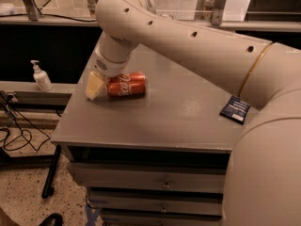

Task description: Place coke can upright

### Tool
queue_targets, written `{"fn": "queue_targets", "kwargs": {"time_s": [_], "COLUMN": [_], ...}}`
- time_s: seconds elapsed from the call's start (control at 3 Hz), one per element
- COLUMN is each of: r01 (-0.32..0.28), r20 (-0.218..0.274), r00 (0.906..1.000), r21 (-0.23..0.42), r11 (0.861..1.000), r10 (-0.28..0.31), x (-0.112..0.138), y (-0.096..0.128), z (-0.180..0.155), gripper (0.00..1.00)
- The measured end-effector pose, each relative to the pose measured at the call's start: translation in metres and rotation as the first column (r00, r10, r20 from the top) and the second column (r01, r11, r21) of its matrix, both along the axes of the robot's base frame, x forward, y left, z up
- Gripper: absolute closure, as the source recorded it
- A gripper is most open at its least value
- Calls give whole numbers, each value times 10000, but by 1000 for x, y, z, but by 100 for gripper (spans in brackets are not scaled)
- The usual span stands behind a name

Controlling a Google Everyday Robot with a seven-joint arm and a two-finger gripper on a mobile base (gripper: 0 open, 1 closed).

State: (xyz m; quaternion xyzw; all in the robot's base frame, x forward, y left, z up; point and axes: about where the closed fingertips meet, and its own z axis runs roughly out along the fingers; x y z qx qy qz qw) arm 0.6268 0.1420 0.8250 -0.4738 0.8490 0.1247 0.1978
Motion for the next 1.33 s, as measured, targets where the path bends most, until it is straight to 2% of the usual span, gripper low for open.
{"fn": "queue_targets", "kwargs": {"time_s": [0.33,0.67,1.0,1.33], "r01": [1,3,-508,-1133], "r20": [0,-1,141,315], "r00": [10000,10000,9986,9930], "r21": [-2,-3,-43,-103], "r11": [10000,10000,9987,9935], "r10": [-1,-3,509,1136], "x": [0,0,7,16], "y": [0,0,-11,-26], "z": [3,6,13,24], "gripper": [80,80,57,34]}}
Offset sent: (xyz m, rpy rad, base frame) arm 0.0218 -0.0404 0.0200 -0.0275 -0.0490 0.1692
